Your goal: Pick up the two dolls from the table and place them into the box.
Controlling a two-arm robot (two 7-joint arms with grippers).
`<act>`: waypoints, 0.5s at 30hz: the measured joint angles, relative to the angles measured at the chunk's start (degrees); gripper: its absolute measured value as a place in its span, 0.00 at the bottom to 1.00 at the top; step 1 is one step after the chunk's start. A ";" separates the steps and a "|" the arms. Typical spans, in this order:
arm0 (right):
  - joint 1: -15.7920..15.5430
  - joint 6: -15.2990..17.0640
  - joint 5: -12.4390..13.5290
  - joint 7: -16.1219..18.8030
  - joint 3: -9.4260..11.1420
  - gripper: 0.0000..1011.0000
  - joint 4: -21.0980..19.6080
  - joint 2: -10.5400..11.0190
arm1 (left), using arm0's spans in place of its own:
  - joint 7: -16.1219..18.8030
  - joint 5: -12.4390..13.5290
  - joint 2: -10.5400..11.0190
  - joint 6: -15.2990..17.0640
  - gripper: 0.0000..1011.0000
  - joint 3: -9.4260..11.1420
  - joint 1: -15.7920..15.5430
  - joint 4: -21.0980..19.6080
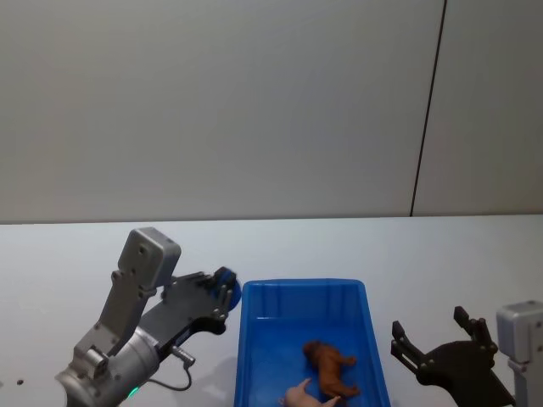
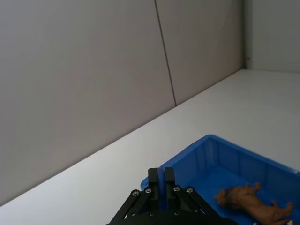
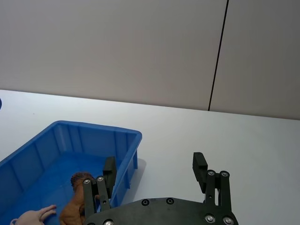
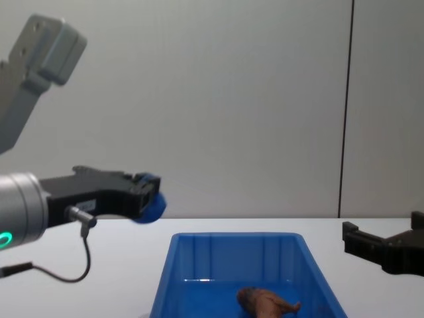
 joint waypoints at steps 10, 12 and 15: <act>0.00 0.00 0.00 0.00 0.00 0.99 0.00 0.00 | -6.34 -1.63 -1.14 -2.08 0.08 0.38 -1.49 -0.37; 0.00 0.00 0.00 0.00 0.00 0.99 0.00 0.00 | -7.84 -2.01 -1.63 -2.33 0.14 0.65 -1.94 -0.09; 0.00 0.00 0.00 0.00 0.00 0.99 0.00 0.00 | -9.96 -2.47 -2.34 -2.53 0.21 1.06 -2.56 0.43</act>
